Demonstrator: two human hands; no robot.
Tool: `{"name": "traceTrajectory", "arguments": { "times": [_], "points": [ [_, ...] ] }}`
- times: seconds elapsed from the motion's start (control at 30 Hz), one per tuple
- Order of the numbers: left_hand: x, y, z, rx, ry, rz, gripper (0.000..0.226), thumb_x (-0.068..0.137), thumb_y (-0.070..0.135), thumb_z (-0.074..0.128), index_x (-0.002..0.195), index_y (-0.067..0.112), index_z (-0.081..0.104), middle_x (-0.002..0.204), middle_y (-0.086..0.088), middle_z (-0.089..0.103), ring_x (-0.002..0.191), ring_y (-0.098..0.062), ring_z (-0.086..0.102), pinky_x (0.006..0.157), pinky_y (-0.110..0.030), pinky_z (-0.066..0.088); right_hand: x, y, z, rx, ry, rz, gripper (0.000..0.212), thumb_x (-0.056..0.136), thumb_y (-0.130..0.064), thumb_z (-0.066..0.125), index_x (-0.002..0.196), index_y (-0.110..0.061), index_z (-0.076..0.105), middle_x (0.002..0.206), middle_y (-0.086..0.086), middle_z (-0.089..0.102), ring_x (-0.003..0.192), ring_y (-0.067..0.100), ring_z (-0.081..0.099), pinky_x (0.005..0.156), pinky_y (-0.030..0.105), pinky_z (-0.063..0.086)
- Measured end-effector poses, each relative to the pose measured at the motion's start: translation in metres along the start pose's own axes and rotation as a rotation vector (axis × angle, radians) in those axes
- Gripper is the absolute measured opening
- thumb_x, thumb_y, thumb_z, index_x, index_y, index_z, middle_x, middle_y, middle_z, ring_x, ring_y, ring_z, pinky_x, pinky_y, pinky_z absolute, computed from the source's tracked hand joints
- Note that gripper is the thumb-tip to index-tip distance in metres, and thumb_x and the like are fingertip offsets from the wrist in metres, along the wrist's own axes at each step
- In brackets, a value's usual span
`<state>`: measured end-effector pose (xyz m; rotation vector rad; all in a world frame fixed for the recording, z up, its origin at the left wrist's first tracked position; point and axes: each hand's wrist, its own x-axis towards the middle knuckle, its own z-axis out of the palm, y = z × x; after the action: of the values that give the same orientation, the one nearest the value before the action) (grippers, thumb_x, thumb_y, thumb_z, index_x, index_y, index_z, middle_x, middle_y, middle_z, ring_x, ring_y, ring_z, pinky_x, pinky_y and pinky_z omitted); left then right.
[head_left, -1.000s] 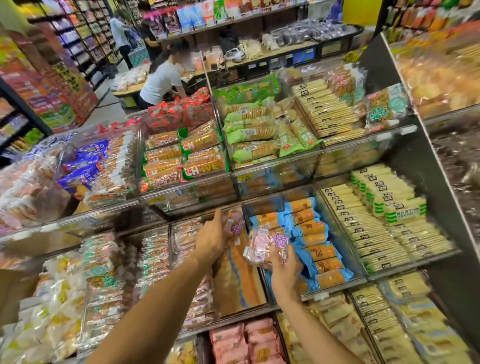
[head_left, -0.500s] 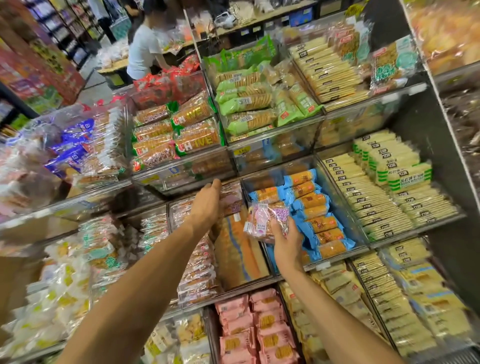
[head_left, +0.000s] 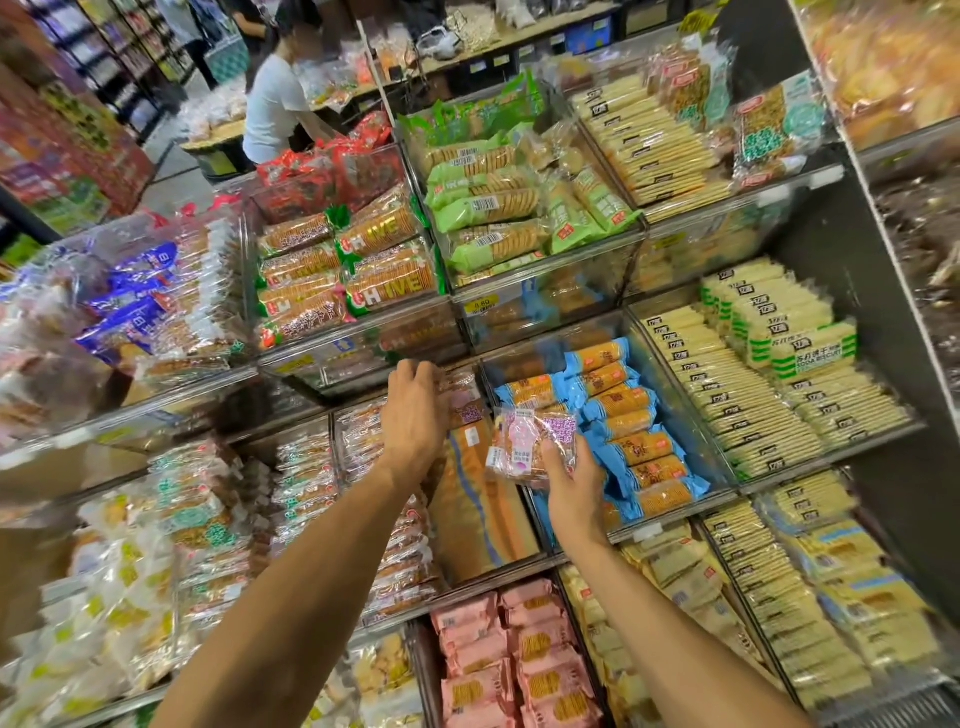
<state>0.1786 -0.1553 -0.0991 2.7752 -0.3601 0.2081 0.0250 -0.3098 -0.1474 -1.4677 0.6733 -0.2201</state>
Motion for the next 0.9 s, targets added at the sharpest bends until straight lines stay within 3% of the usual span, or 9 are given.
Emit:
{"name": "traceTrajectory", "arguments": {
  "times": [0.23,0.37,0.47,0.57,0.67,0.77,0.9],
  "points": [
    [-0.004,0.002,-0.001,-0.065,-0.02,-0.029,0.045,0.093,0.039,0.076,0.126,0.016,0.056,0.121,-0.002,0.053,0.113,-0.022,0.05,0.085,-0.04,0.052,0.0,-0.001,-0.001,0.009,0.002,-0.003,0.071,0.107,-0.043,0.054,0.164,-0.012,0.025,0.17,0.006,0.027,0.156,0.023,0.027,0.122,0.038,0.026],
    [-0.01,-0.003,-0.008,-0.001,0.001,0.036,0.033,0.1,0.016,0.065,0.13,0.009,0.054,0.127,-0.01,0.054,0.116,-0.03,0.052,0.085,-0.043,0.053,0.0,-0.002,0.0,0.019,0.004,0.001,0.07,0.107,-0.039,0.055,0.164,-0.01,0.026,0.17,0.008,0.028,0.156,0.024,0.028,0.122,0.037,0.026],
    [-0.011,-0.007,-0.01,0.066,-0.017,0.046,0.032,0.1,0.018,0.063,0.131,0.012,0.056,0.125,-0.008,0.058,0.114,-0.029,0.055,0.082,-0.043,0.055,-0.001,-0.003,-0.001,0.007,0.006,-0.001,0.069,0.107,-0.039,0.055,0.163,-0.01,0.027,0.169,0.007,0.029,0.155,0.024,0.029,0.12,0.035,0.027],
    [-0.007,-0.008,-0.012,0.123,-0.084,0.08,0.023,0.1,0.023,0.064,0.123,0.018,0.066,0.119,-0.003,0.065,0.11,-0.024,0.06,0.08,-0.039,0.055,-0.002,-0.005,0.0,0.0,0.002,0.003,0.071,0.106,-0.043,0.055,0.163,-0.011,0.028,0.169,0.006,0.03,0.154,0.025,0.031,0.119,0.035,0.028],
    [0.01,-0.009,-0.017,0.06,-0.122,0.029,0.017,0.097,0.021,0.069,0.113,0.022,0.072,0.11,-0.003,0.075,0.097,-0.024,0.07,0.078,-0.038,0.059,-0.004,-0.007,0.0,0.021,0.0,-0.005,0.084,0.1,-0.06,0.056,0.163,-0.012,0.029,0.168,0.004,0.033,0.151,0.031,0.038,0.123,0.042,0.032],
    [0.019,-0.011,-0.019,-0.019,-0.16,-0.057,0.019,0.095,0.017,0.074,0.113,0.019,0.07,0.105,-0.006,0.076,0.091,-0.025,0.07,0.08,-0.041,0.06,-0.002,-0.005,-0.001,0.013,-0.002,0.0,0.072,0.106,-0.042,0.055,0.163,-0.009,0.027,0.169,0.007,0.03,0.154,0.025,0.031,0.121,0.037,0.028],
    [0.007,-0.012,-0.01,0.057,-0.086,-0.014,0.032,0.095,0.015,0.071,0.125,0.014,0.06,0.119,-0.009,0.065,0.102,-0.027,0.064,0.084,-0.042,0.058,-0.001,-0.003,-0.002,-0.004,-0.003,-0.002,0.069,0.107,-0.038,0.055,0.163,-0.009,0.027,0.169,0.008,0.03,0.155,0.024,0.03,0.115,0.028,0.026]
  ]
}}
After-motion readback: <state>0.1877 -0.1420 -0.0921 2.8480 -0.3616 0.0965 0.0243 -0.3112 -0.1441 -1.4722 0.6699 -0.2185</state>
